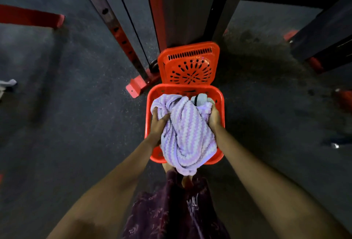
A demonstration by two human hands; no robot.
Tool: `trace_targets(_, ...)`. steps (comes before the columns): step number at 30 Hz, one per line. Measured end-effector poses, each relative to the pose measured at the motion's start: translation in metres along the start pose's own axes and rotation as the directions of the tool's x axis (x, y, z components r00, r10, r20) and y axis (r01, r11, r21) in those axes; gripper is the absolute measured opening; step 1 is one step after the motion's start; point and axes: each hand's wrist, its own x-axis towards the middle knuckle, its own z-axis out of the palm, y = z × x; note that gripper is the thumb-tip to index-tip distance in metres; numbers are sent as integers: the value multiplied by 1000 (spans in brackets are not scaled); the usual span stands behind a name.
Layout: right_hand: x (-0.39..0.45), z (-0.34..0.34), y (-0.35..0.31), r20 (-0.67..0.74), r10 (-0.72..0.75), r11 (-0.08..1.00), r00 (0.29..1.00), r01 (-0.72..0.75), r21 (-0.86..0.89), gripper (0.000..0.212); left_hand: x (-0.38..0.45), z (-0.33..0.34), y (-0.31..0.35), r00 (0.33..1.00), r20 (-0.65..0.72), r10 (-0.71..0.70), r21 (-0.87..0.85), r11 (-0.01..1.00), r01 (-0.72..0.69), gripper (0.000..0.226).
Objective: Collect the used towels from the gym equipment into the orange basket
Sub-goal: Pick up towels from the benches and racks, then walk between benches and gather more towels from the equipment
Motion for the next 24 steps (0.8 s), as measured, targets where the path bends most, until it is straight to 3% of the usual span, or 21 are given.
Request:
trace_targets(1, 10, -1, 3, 12, -38, 999, 999, 38, -38, 35, 10, 1, -5, 1000, 5, 15, -1, 1000, -15, 73)
trace_targets(4, 43, -5, 24, -20, -77, 985, 997, 79, 156, 17, 27, 7, -10, 1000, 21, 22, 50, 998, -23, 80)
trace_targets(6, 43, -12, 27, 35, 38, 981, 999, -44, 190, 38, 37, 12, -12, 999, 24, 42, 100, 994, -44, 76)
trace_targets(8, 30, -13, 20, 64, 161, 964, 985, -171, 205, 42, 45, 17, -14, 997, 13, 82, 174, 981, -83, 73)
trace_targets(11, 20, -14, 15, 9, 179, 975, 984, -178, 135, 48, 48, 22, -19, 999, 3, 42, 246, 968, -42, 73)
trace_targets(17, 0, -7, 6, 61, 207, 973, 976, -212, 91, 48, 49, 29, -31, 994, 35, -108, 403, 911, 84, 77)
trace_targets(24, -22, -4, -14, 109, 196, 979, 975, -187, -86, 54, 44, 25, -27, 990, 55, -134, 421, 902, 98, 79)
